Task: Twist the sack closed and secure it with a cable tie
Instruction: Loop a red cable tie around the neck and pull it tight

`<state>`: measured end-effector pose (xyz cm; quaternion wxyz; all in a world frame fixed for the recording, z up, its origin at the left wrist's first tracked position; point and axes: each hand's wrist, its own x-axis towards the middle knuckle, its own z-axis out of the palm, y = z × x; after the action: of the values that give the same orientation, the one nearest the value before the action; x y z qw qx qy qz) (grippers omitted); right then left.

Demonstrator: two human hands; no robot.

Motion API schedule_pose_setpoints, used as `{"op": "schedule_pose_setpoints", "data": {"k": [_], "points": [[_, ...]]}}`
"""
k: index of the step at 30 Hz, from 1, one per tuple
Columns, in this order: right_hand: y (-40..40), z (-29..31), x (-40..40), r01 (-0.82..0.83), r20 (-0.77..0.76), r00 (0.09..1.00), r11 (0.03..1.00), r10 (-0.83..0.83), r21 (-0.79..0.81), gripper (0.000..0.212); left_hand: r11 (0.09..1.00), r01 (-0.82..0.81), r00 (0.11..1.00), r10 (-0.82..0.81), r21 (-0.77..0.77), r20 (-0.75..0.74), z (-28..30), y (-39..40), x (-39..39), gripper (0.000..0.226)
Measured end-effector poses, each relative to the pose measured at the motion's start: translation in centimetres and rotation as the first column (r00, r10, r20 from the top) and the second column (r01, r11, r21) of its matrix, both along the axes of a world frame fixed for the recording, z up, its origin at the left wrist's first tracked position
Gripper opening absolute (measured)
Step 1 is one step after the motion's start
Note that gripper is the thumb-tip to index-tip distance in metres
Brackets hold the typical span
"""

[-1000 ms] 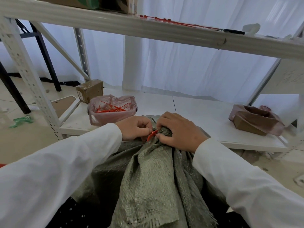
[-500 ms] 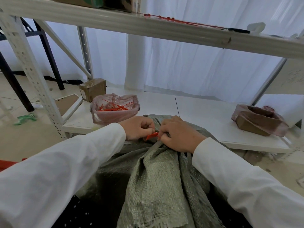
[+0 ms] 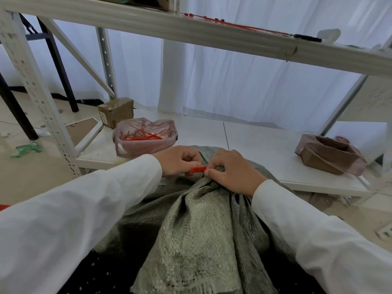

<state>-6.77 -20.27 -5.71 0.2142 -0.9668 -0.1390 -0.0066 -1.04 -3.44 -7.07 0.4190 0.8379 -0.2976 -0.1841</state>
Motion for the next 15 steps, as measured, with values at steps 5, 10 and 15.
{"op": "schedule_pose_setpoints", "data": {"k": [5,10,15], "points": [[0.8,-0.3,0.0,0.019,-0.041,0.999,0.998,-0.021,-0.055,0.017,0.992,0.071,0.997,-0.071,0.107,-0.010,0.1,0.3,-0.3,0.023],[1.2,-0.5,-0.2,-0.028,-0.014,1.000,0.984,0.026,-0.178,0.017,0.971,0.090,0.993,-0.106,0.223,0.057,-0.1,0.5,-0.5,0.019],[0.7,-0.2,0.1,0.040,-0.007,0.999,0.999,-0.040,0.009,0.055,0.976,0.067,0.992,-0.088,0.209,0.090,-0.8,-0.1,-1.4,0.022]]}}
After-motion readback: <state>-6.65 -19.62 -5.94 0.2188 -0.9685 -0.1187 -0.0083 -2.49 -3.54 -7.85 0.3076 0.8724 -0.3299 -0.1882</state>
